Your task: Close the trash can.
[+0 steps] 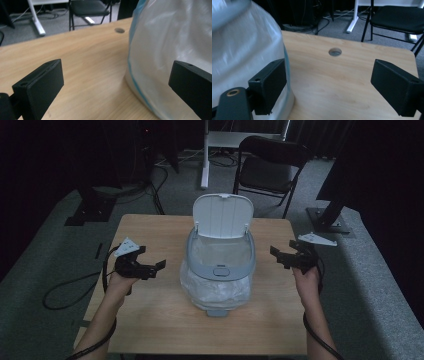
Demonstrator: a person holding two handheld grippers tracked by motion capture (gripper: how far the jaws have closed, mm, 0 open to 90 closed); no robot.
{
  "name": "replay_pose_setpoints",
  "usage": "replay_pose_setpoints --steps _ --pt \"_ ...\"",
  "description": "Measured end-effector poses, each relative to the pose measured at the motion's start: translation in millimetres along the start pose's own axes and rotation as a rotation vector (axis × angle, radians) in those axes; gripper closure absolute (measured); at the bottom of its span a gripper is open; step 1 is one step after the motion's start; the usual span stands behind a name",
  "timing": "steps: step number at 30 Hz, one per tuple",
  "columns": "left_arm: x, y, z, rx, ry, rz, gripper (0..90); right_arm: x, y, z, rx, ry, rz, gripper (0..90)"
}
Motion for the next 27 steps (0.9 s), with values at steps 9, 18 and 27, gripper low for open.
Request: replay_pose_setpoints --steps 9,18,27 --pt "-14.9 -30.2 -12.6 -0.039 0.036 0.04 0.7 -12.2 40.4 2.7 0.041 0.045 0.006 12.6" --pt "-22.9 -59.6 -26.0 -0.092 0.065 0.054 0.7 -29.6 76.4 6.5 0.061 0.084 0.039 12.6" --pt "-38.1 -89.3 -36.2 -0.14 0.1 0.101 0.7 -49.1 115.4 8.4 0.099 0.14 0.051 12.6"
Point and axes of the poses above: each handheld gripper's, and its own axes: z roughly backward along the jaws, y roughly out of its top, x roughly to its right, the point moved 10 cm from there along -z, roughly forward along the jaws, and after that the axes turned 15 degrees about -x, right-handed, at the moved point
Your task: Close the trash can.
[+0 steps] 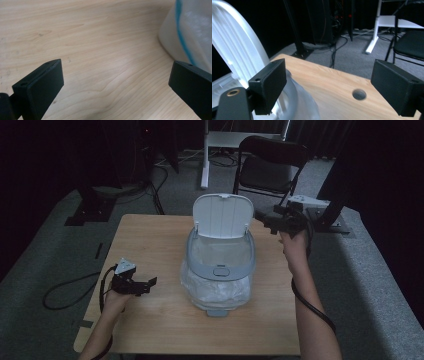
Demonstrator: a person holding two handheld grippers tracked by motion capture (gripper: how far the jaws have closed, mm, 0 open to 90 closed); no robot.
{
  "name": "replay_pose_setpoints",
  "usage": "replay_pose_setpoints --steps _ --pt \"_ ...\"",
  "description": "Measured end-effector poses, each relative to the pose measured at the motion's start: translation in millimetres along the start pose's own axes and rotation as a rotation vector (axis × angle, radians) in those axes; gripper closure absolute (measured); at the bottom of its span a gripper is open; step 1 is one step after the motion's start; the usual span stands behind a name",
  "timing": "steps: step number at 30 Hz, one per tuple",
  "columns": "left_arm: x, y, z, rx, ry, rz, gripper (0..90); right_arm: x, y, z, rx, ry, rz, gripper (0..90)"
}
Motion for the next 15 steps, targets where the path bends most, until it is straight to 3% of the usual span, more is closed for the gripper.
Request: replay_pose_setpoints --steps 4,6,10,15 --pt "-7.3 -10.4 -6.2 -0.029 0.028 0.003 0.7 -3.2 12.2 -2.7 0.011 -0.014 -0.002 13.8" --pt "-10.6 -15.1 -8.0 -0.036 0.025 0.017 0.7 -2.2 16.4 -4.7 0.012 0.01 -0.022 13.6" --pt "-17.7 -22.9 -10.1 -0.054 0.044 0.025 0.7 2.2 21.9 -9.4 0.001 0.006 -0.037 13.7" --pt "-27.9 -32.5 -12.2 -0.076 0.063 0.043 0.7 3.6 31.4 -16.0 -0.024 0.036 -0.052 13.6"
Point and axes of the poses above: each handheld gripper's, and its own axes: z roughly backward along the jaws, y roughly out of its top, x roughly to its right, the point moved 10 cm from there along -z, roughly forward along the jaws, and after that the axes turned 15 degrees about -x, right-handed, at the moved point
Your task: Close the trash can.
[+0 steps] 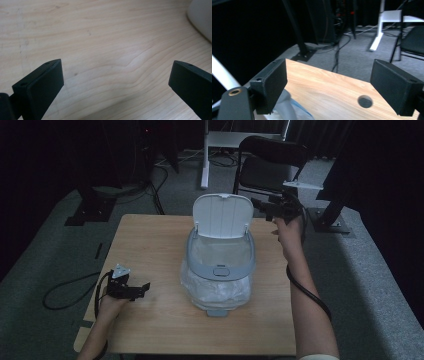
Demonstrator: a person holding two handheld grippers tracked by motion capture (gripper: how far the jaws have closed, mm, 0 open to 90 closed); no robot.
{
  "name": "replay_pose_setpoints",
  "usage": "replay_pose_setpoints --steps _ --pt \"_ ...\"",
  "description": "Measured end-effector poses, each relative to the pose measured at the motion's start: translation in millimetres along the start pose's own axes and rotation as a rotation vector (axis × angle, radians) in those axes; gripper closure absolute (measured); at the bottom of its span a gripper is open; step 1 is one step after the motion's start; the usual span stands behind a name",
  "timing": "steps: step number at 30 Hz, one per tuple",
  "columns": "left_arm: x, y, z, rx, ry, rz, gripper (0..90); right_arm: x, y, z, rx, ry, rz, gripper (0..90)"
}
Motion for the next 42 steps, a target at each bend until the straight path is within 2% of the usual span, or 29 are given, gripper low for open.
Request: replay_pose_setpoints --steps 3,4,9,13,17,18,21,26,28,32,34,41,42 --pt "-4.1 -5.4 -2.9 -0.015 0.011 0.007 0.7 -8.3 1.3 2.5 -0.003 0.058 0.004 14.0" --pt "-4.7 -7.2 -4.1 -0.021 0.015 0.007 0.7 -10.2 0.8 3.7 0.0 0.059 0.012 14.1" --pt "-5.7 -16.2 -7.5 -0.044 0.024 0.006 0.7 -25.0 -11.4 14.0 0.007 0.138 0.031 14.0" --pt "-8.3 -19.9 -8.7 -0.049 0.031 0.019 0.7 -42.2 -27.2 23.0 0.025 0.17 0.083 14.0" --pt "-10.3 -23.0 -9.0 -0.054 0.041 0.028 0.7 -60.6 -47.0 27.1 0.01 0.202 0.15 14.0" --pt "-10.3 -23.0 -9.0 -0.054 0.041 0.028 0.7 -60.6 -47.0 27.1 0.01 0.202 0.15 14.0" --pt "-10.3 -26.9 -9.8 -0.065 0.04 0.028 0.7 -76.2 -66.4 25.6 -0.012 0.202 0.203 14.0" --pt "-12.1 -30.1 -10.3 -0.072 0.035 0.036 0.7 -87.2 -84.2 24.1 -0.007 0.18 0.235 14.1" --pt "-14.5 -30.9 -10.2 -0.07 0.046 0.043 0.7 -91.3 -89.6 23.6 -0.005 0.199 0.243 13.8" --pt "-16.4 -33.3 -10.8 -0.081 0.048 0.051 0.7 -93.6 -97.8 21.7 0.001 0.173 0.235 12.9" --pt "-16.2 -33.6 -11.2 -0.09 0.055 0.046 0.7 -97.4 -102.4 21.1 -0.005 0.196 0.236 12.3" --pt "-16.0 -33.5 -13.3 -0.095 0.089 0.032 0.7 -104.3 -111.5 15.6 -0.026 0.109 0.332 11.6" --pt "-16.0 -33.7 -13.5 -0.1 0.096 0.026 0.7 -105.8 -111.8 15.6 -0.026 0.114 0.336 11.4"
Point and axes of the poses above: each handheld gripper's, and its own axes: z roughly backward along the jaws, y roughly out of its top, x roughly to its right, the point moved 10 cm from there along -z, roughly forward along the jaws, and after that the axes turned 15 degrees about -x, right-handed, at the moved point
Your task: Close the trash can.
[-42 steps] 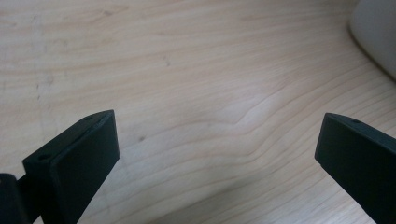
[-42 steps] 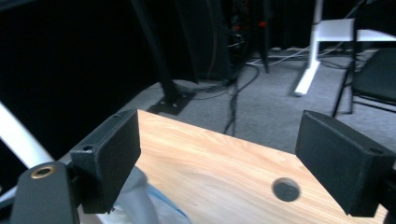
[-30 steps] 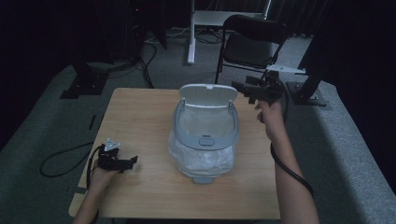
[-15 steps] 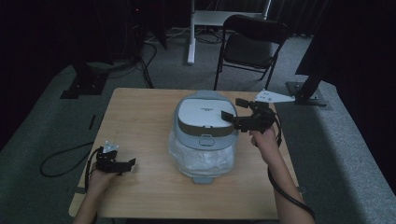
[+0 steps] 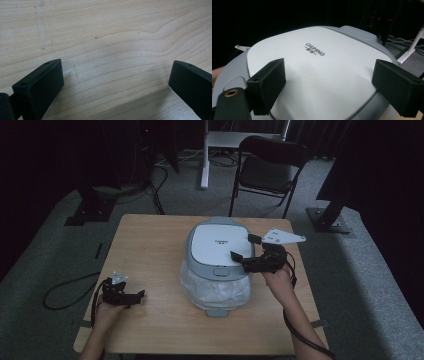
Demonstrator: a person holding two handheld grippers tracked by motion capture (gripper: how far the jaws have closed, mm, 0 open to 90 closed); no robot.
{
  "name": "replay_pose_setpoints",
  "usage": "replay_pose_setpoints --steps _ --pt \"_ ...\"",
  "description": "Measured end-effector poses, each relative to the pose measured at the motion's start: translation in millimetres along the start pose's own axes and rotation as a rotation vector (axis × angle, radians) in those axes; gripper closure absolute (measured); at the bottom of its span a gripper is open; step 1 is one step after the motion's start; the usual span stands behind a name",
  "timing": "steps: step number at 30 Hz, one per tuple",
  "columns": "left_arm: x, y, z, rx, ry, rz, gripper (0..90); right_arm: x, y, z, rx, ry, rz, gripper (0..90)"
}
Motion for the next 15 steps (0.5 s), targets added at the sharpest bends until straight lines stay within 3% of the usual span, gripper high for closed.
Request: replay_pose_setpoints --steps 5,15 --pt "-0.4 0.3 -0.2 0.002 0.001 0.003 0.7 -4.9 2.2 -1.9 -0.026 -0.004 0.011 11.4" --pt "-0.5 0.2 -1.0 -0.003 0.019 0.001 0.7 -18.2 4.9 -5.8 -0.019 -0.024 0.031 11.3"
Point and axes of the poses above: each handheld gripper's, and its own axes: z roughly backward along the jaws, y roughly out of its top, x roughly to its right, the point moved 10 cm from there along -z, roughly forward along the jaws, and after that the axes turned 15 degrees about -x, right-handed, at the moved point
